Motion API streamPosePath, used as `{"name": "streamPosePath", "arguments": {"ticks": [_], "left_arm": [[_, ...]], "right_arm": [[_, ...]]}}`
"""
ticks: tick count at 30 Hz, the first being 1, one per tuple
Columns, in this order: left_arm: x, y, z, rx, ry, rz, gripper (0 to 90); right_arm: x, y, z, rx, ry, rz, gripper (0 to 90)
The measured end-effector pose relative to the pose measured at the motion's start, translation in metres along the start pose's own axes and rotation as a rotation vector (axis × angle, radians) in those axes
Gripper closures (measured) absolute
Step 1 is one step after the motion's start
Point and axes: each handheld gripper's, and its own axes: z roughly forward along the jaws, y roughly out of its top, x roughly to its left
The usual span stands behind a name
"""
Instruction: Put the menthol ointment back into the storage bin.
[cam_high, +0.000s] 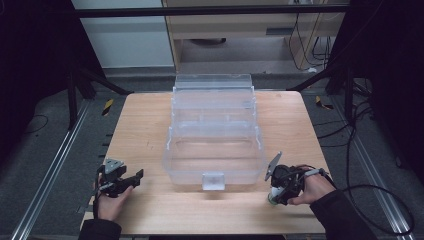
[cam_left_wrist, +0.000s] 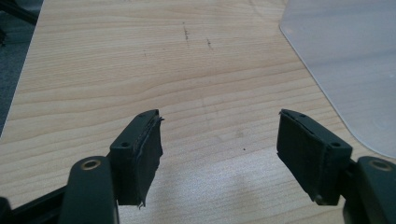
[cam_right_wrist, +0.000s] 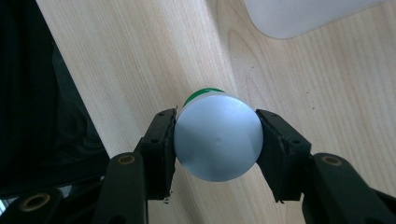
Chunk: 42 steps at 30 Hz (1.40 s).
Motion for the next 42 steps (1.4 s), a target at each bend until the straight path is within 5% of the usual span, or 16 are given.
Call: {"name": "streamPosePath", "arguments": {"ticks": [17,42], "left_arm": [[0.000,0.000,0.000,0.002,0.000,0.000,30.3],[0.000,0.000,0.001,0.003,-0.002,-0.003,30.3]], "right_arm": [[-0.007,0.005,-0.041,-0.052,-0.020,0.053,50.4],[-0.021,0.043,-0.087,-0.097,-0.018,0.069,50.4]]}}
